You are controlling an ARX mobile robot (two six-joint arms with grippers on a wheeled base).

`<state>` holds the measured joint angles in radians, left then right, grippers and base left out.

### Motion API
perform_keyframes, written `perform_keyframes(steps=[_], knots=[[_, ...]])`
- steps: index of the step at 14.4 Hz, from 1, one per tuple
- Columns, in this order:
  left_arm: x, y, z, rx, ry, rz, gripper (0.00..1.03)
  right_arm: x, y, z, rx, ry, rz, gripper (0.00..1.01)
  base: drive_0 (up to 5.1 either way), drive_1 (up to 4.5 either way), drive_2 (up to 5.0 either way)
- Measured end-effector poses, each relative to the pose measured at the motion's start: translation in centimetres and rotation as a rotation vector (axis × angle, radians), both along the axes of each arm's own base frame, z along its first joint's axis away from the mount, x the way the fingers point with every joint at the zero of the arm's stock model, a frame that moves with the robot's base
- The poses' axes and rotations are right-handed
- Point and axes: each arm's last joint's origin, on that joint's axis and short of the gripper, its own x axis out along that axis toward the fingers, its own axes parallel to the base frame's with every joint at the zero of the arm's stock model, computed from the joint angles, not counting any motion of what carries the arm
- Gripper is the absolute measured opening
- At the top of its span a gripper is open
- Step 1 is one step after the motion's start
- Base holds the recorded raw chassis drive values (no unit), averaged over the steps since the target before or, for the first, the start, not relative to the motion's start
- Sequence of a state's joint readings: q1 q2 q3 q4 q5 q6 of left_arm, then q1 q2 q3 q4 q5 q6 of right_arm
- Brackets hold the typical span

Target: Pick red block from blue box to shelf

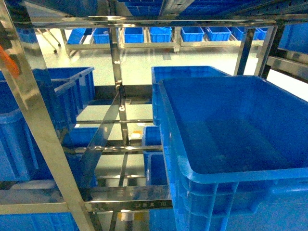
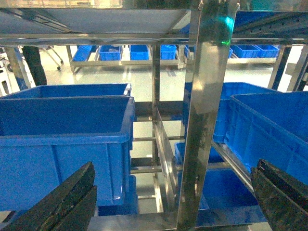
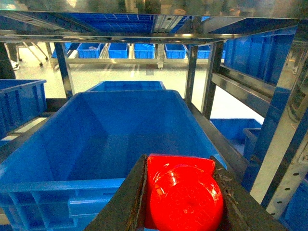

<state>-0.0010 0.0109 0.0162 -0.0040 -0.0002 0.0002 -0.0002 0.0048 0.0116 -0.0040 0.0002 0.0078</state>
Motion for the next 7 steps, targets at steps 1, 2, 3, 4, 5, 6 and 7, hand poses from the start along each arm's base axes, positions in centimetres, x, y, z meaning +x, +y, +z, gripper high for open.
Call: perform_keyframes(steps=[1, 2, 3, 4, 5, 6, 7], knots=[[0.00, 0.00, 0.00, 0.000, 0.000, 0.000, 0.98, 0.00, 0.00, 0.00, 0.000, 0.000, 0.000, 0.28, 0.0, 0.00, 0.0], [0.00, 0.00, 0.00, 0.000, 0.000, 0.000, 0.98, 0.00, 0.00, 0.00, 0.000, 0.000, 0.000, 0.28, 0.0, 0.00, 0.0], [0.00, 0.00, 0.00, 0.000, 0.000, 0.000, 0.98, 0.00, 0.00, 0.00, 0.000, 0.000, 0.000, 0.28, 0.0, 0.00, 0.0], [0.00, 0.00, 0.00, 0.000, 0.000, 0.000, 0.98, 0.00, 0.00, 0.00, 0.000, 0.000, 0.000, 0.28, 0.0, 0.00, 0.0], [0.00, 0.00, 0.00, 0.000, 0.000, 0.000, 0.98, 0.00, 0.00, -0.19, -0.012, 0.038, -0.020, 0.28, 0.0, 0.00, 0.0], [0.00, 0.00, 0.00, 0.000, 0.000, 0.001, 0.98, 0.23, 0.19, -0.35, -0.081, 0.186, -0.088, 0.28, 0.0, 0.00, 0.0], [0.00, 0.00, 0.00, 0.000, 0.000, 0.000, 0.98, 0.83, 0.14, -0.39, -0.119, 0.246, -0.118, 0.28, 0.0, 0.00, 0.0]])
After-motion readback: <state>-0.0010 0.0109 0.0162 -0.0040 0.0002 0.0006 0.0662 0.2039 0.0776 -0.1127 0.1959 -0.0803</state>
